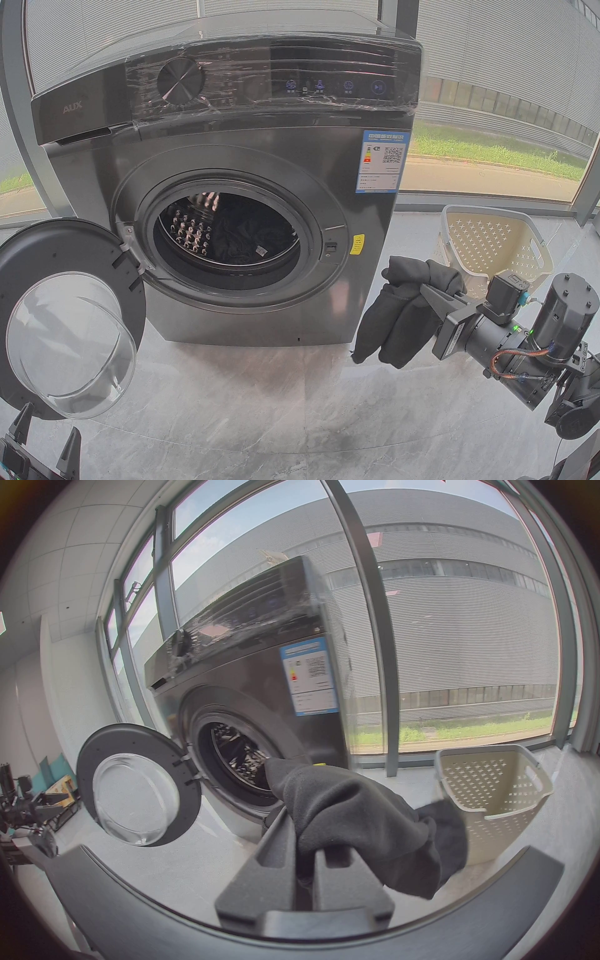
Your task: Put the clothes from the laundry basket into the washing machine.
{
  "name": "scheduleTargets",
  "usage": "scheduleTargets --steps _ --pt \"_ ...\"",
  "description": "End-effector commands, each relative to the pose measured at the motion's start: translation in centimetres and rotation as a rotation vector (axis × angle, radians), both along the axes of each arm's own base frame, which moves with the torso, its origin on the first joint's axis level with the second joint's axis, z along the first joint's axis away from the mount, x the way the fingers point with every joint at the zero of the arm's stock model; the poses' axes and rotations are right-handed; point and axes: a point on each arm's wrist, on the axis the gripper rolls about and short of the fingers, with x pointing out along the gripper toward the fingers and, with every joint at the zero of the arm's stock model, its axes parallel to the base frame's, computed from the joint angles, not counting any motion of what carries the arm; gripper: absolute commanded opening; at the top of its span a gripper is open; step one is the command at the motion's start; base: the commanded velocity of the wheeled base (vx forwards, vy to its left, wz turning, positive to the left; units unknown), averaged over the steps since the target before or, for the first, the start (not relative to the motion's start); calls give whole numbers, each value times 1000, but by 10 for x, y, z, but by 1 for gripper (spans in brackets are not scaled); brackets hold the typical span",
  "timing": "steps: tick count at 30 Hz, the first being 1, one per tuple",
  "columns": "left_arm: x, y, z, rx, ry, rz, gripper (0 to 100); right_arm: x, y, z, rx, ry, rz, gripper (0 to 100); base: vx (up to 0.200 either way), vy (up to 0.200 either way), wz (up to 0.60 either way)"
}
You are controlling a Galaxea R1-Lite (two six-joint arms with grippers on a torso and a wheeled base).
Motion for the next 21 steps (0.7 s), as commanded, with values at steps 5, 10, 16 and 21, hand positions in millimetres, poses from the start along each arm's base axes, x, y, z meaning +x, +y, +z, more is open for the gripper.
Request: scheduleTargets --steps 5,10,16,21 --pt "0 0 -4 1 1 1 100 -3 5 3 31 -21 22 0 0 0 0" --pt "0 0 -4 0 1 1 100 1 2 3 32 -21 0 0 -160 0 0" --pt "0 0 -4 0 1 1 100 2 2 3 33 -22 0 0 -67 0 0" --pt "0 0 -4 0 1 1 100 3 2 1 28 -16 -1 0 0 0 0"
